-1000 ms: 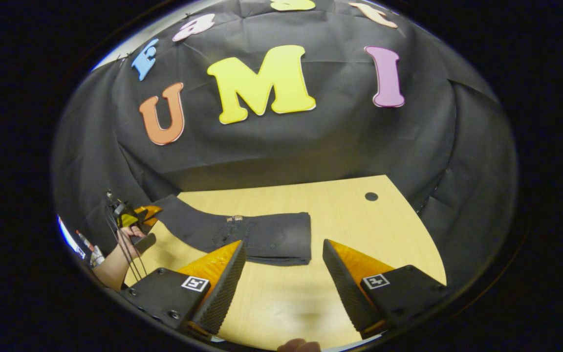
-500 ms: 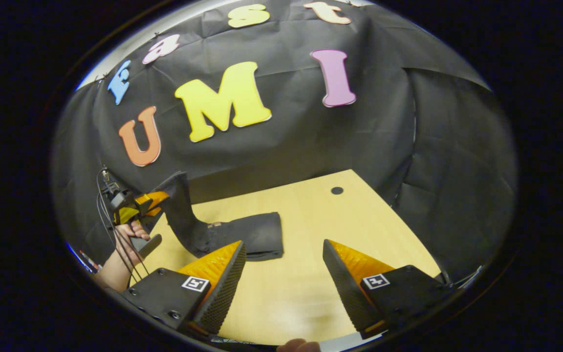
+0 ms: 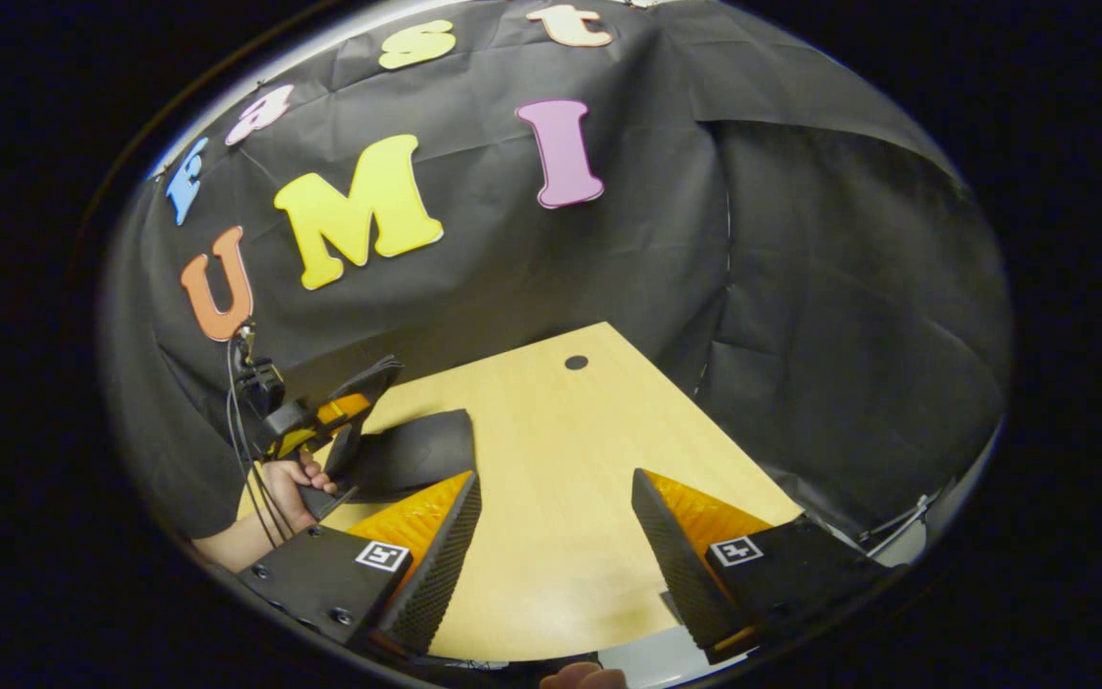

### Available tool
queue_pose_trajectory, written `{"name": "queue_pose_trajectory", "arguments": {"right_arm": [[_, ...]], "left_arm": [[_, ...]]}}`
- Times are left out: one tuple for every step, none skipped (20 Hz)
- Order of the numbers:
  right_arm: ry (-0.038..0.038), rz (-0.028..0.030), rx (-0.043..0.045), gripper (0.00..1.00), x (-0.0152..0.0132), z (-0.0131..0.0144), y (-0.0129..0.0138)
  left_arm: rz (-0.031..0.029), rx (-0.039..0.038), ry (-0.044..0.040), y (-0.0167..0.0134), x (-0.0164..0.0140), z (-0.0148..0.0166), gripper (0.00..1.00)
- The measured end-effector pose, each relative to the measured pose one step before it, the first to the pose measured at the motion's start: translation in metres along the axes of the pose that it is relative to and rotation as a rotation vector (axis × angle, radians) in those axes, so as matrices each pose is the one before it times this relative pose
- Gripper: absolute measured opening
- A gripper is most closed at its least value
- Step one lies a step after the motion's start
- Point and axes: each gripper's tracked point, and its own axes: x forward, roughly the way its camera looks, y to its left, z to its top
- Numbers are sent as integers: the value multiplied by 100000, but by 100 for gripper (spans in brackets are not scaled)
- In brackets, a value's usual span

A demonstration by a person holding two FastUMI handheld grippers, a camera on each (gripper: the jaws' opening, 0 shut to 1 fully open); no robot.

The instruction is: Grasp the waist and the cuffs of the jeans and fold them to make the two legs overlap; first hold the waist and fold one-third of the jeans toward the cuffs, then hold the cuffs and fold the remaining one-third in the same direction to finish folding.

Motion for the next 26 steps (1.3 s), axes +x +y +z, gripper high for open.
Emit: {"name": "queue_pose_trajectory", "arguments": {"right_arm": [[563, -575, 395, 92, 198, 60, -387], [234, -554, 714, 92, 187, 158, -251], [-73, -3, 799, 92, 194, 199, -180], [341, -132, 338, 92, 231, 75, -27], [594, 118, -57, 92, 447, -54, -20], [820, 305, -283, 92, 369, -132, 72], [957, 364, -140, 92, 461, -129, 91], [1095, 570, 178, 92, 551, -189, 249], [654, 639, 396, 98, 386, -9, 140], [320, 813, 210, 98, 236, -36, 144], [254, 646, -265, 98, 288, -13, 246], [373, 456, -499, 98, 345, -52, 277], [385, 413, -391, 98, 264, 52, 244], [-421, 509, -383, 98, 90, 196, 261], [-314, 49, -474, 98, 56, 122, 74], [-348, 93, -140, 98, -16, 16, 152], [218, -226, 6, 98, -39, -11, 75], [-417, 441, 208, 98, -179, -21, 281], [-1276, -19, -732, 98, -213, 324, 316], [-1680, -228, -1851, 98, -92, 310, 316], [-1742, -1039, -2645, 98, -53, 363, 275], [-2248, 41, -2699, 98, -270, 330, 422], [-2014, 578, -2375, 98, -225, 517, 786], [-1799, 1085, -2216, 98, -172, 266, 863], [-2148, 1314, -2219, 98, -3, 494, 1086], [-3003, 1419, -2495, 98, -15, 727, 1231]], "left_arm": [[1284, 373, 2299, 55, 708, -1261, 6], [1008, -362, 1942, -51, 765, -760, 6], [945, -717, 1435, 194, 683, -380, 6], [1022, -1124, 945, -153, 1014, -728, 6], [1223, -2011, 810, 153, 359, -476, 6], [1402, -2178, 1216, 416, 296, -831, 6], [1575, -1623, 1032, 424, 284, -758, 6], [1357, -1018, 1148, 486, 189, -670, 6], [876, -1449, 1091, 258, 227, -424, 7], [-1039, -1860, 804, -111, 221, -280, 8], [-1406, -1369, 1000, -269, -384, -59, 11], [-113, 889, 507, -208, 561, -144, 23], [-1033, 1779, 987, -290, 455, -233, 31], [-1978, 1345, 776, -672, -79, -142, 42], [-1673, 1342, -139, -773, -154, 112, 43], [187, 2528, -1029, -480, -356, 116, 61], [1482, 3471, -398, -161, -293, -130, 80], [107, 2464, 330, -282, -142, -10, 99], [-393, 1105, 192, -413, -508, 67, 99], [-18, 813, -289, -324, -942, 367, 99], [308, 906, -1193, -3, -1218, 772, 99], [-103, 1501, -2853, -82, -1719, 1340, 99], [115, 2367, -3536, -18, -1771, 1727, 99], [364, 3363, -4490, 242, -1858, 1911, 99], [386, 4371, -5240, 334, -1816, 2458, 99], [368, 3920, -4999, 370, -1757, 2342, 99]]}}
